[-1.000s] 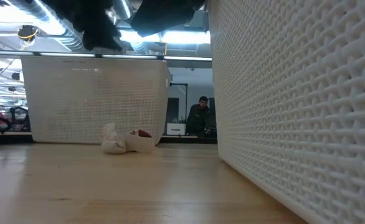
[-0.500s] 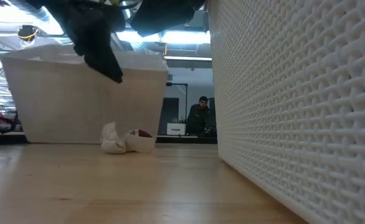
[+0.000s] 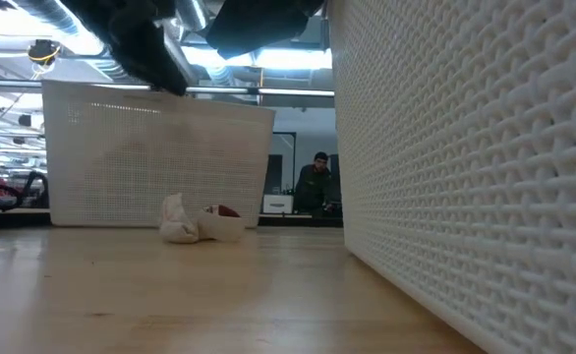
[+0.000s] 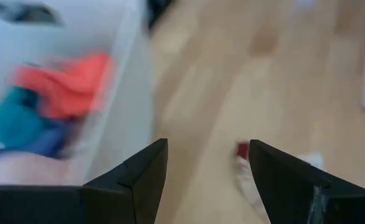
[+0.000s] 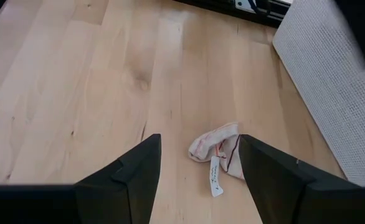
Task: Sort clothes
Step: Put the white striped sock into the top white bin
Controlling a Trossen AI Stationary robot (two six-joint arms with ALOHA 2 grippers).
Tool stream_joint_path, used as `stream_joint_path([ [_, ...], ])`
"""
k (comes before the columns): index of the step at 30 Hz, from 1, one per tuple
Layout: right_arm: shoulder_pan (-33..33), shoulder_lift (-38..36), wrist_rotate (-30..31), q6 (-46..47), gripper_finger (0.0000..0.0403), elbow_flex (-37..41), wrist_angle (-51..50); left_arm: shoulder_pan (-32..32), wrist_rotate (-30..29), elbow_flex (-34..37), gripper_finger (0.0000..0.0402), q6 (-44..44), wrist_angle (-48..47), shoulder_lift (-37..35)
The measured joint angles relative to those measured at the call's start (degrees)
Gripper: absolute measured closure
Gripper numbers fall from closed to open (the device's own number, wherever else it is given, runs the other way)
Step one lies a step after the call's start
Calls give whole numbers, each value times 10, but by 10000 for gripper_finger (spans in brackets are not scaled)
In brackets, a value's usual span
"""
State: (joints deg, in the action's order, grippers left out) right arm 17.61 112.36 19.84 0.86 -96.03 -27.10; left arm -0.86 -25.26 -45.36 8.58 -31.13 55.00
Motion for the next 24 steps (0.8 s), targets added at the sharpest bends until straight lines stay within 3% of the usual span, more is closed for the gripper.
stream_joint_path([
  [4,0,0,0,4,187,0,0,8,-25,-12,187,-15,23,-42],
  [6,0,0,0,4,187,0,0,31,15,-14,187,-16,71,-66],
  [9,0,0,0,4,187,0,-1,82,123,-10,189,-25,138,-80],
  [11,0,0,0,4,187,0,-1,125,146,-5,195,-21,139,-71],
  [17,0,0,0,2,187,0,-1,204,99,42,211,51,137,7],
  [24,0,0,0,0,187,0,-1,191,-1,77,215,158,137,138],
])
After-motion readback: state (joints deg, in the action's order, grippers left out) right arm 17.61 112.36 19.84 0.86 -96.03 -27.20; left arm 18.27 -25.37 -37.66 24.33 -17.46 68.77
